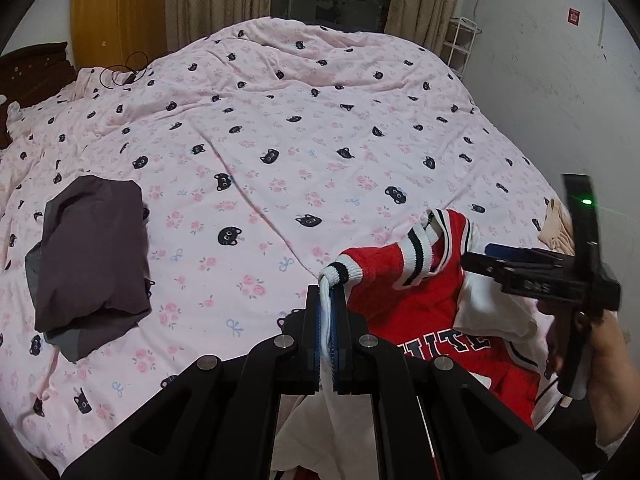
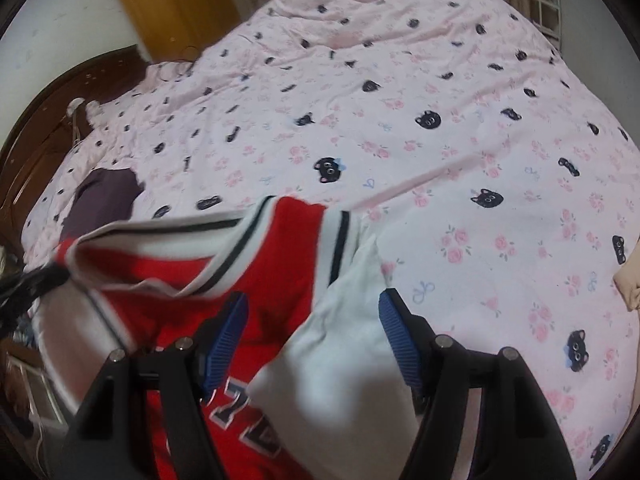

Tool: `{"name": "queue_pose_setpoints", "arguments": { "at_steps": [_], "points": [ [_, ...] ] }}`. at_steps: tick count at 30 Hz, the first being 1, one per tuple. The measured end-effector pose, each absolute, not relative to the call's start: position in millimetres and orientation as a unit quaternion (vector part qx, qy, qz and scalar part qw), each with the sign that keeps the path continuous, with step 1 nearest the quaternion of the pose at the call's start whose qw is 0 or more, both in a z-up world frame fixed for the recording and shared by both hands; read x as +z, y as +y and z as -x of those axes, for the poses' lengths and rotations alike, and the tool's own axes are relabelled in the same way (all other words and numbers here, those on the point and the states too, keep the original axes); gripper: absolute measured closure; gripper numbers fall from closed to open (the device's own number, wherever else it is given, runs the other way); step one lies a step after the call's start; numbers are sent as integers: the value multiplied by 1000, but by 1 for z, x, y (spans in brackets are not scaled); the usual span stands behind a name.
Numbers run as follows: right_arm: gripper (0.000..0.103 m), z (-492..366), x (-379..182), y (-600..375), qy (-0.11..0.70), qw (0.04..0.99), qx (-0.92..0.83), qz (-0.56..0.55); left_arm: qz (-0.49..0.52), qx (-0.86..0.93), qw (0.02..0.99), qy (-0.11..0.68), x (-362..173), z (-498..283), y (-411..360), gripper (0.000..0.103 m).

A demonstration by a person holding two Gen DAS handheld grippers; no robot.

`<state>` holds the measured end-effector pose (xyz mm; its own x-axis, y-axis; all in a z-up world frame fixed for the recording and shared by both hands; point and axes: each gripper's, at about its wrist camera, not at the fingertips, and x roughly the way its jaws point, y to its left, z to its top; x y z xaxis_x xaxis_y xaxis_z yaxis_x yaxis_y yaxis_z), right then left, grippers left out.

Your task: Fold clothes

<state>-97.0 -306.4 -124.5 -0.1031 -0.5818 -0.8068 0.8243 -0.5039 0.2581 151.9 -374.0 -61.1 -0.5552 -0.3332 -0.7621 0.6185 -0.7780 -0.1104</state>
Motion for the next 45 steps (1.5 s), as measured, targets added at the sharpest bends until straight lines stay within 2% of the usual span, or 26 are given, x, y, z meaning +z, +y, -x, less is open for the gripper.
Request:
{"name": "queue_pose_setpoints", "arguments": {
  "at_steps": [4,6,10,12,13,15,20,29,30,34,36,38,40,41,42,45],
  "points": [
    [37,113,-139,-319,129,466,-722,-494,-376,-862,286,182,-57,-156,-379,100],
    [58,117,-141,-318,132,464,-720,-499,-373,-862,292,183,-55,-158,-383,100],
    [65,127,-139,-312,129,468,-713,-506,-368,-861,294,192,-54,-160,-395,100],
    [77,131,-138,-309,128,470,-709,-510,-372,-860,290,194,-56,-157,-397,100],
    [78,133,-137,-308,127,472,-707,-511,-374,-860,290,193,-57,-155,-397,100],
    [88,138,-137,-305,125,474,-704,-515,-377,-859,291,190,-59,-152,-397,100],
    [94,149,-134,-297,121,479,-695,-523,-386,-851,298,197,-69,-150,-405,100],
    [96,173,-113,-298,109,480,-708,-506,-397,-836,318,205,-84,-146,-434,100],
    [102,176,-110,-299,108,479,-711,-504,-399,-834,321,204,-86,-145,-438,100],
    [102,183,-109,-292,107,475,-713,-504,-414,-822,326,216,-103,-137,-463,100],
    [102,187,-109,-289,107,473,-715,-504,-425,-811,337,218,-115,-136,-473,100],
    [97,190,-108,-286,106,471,-716,-504,-428,-800,348,236,-127,-141,-484,100],
    [73,194,-108,-282,105,469,-718,-504,-426,-790,359,258,-137,-150,-495,100],
    [48,195,-108,-281,105,468,-718,-504,-417,-788,361,272,-139,-158,-497,100],
    [33,197,-107,-279,105,467,-719,-504,-409,-789,361,282,-139,-165,-497,100],
    [32,201,-107,-273,103,466,-720,-504,-378,-809,331,306,-134,-187,-485,98]
  ]
}}
